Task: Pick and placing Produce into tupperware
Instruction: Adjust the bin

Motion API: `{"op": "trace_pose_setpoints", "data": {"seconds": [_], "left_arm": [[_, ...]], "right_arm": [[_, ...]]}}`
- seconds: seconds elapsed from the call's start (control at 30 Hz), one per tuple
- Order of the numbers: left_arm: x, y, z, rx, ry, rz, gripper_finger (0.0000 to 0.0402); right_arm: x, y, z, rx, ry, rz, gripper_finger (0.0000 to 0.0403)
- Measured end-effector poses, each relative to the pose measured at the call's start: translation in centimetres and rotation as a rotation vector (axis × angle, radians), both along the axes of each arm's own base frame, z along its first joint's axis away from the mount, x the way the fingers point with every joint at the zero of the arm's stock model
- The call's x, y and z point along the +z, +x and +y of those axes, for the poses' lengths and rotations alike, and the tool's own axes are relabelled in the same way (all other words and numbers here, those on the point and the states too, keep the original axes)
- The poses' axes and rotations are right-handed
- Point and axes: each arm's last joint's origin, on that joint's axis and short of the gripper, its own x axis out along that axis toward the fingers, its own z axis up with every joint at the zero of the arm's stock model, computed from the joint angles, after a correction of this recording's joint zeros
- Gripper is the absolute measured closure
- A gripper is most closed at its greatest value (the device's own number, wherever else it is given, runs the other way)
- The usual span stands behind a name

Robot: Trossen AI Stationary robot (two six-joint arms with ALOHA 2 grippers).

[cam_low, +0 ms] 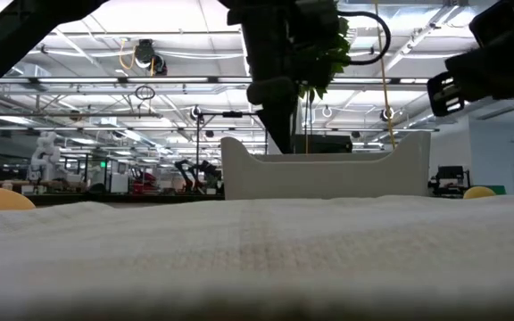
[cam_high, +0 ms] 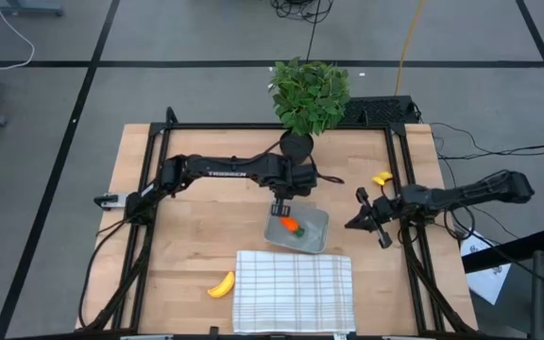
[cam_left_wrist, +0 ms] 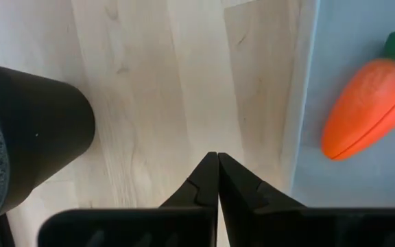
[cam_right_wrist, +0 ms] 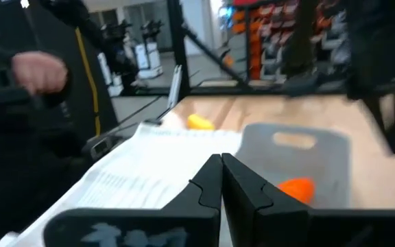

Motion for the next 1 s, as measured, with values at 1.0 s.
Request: {"op": "trace_pose_setpoints", "data": {"seconds": [1.0], "left_arm": [[11.1,-7.1,-1.3,0.050,0.058,-0.138,0.0392]], "right_arm": [[-0.4,0.1,0.3,-0.044,-0.022,0.039,0.0403]]}}
